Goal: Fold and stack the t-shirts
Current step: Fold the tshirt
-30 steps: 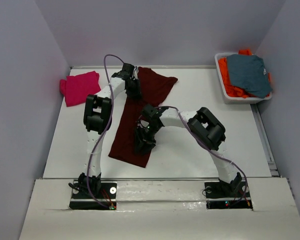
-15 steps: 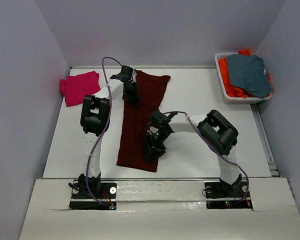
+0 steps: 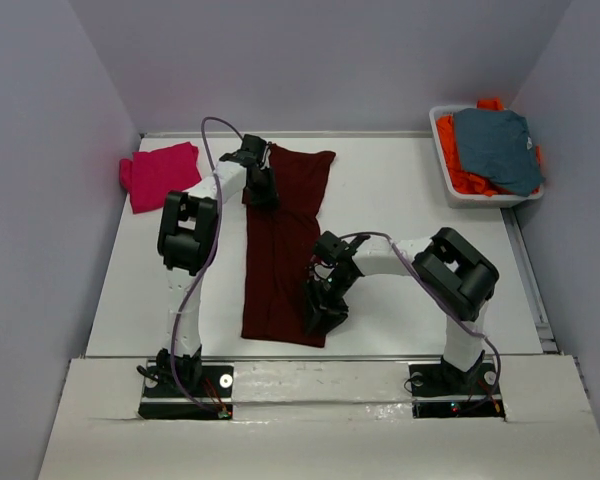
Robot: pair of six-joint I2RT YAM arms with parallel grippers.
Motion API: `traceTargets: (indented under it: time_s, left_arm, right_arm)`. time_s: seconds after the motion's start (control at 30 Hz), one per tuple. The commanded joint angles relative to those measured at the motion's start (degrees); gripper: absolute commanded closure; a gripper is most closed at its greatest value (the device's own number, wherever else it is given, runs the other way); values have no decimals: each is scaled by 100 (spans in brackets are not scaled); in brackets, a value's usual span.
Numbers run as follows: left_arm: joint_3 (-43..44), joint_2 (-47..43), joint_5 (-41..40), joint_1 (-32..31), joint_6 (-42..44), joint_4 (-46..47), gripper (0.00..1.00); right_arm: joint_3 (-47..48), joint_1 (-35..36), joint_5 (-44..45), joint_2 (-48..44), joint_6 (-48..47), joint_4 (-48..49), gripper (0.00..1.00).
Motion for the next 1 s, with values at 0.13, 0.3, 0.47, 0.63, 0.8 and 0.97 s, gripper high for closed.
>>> traceTargets:
  time_s: [0.13,0.3,0.47,0.63,0.8,0.97]
  left_arm:
    - [756,479,-434,-69,40,-654,62]
    - [1487,937,-400,-69,76,-936,61]
    - [1594,1113,-285,-69,14,-875,58]
    - [1024,641,-268,-69,128,-385,46]
    - [1381,804,-189,-69,313,-540,41]
    - [2130,1315,31,-69,313,-840,42]
  right_arm:
    - [-171,85,498,-202,-19,-465,45]
    - [-267,85,533,-281,16,-465,45]
    - [-346,85,533,-316,60,-395,45]
    - [-285,85,639,-431,52,-281,44]
    - [-153,85,701,-326,8,-307,44]
    - [-83,85,709,-308,25,-263,44]
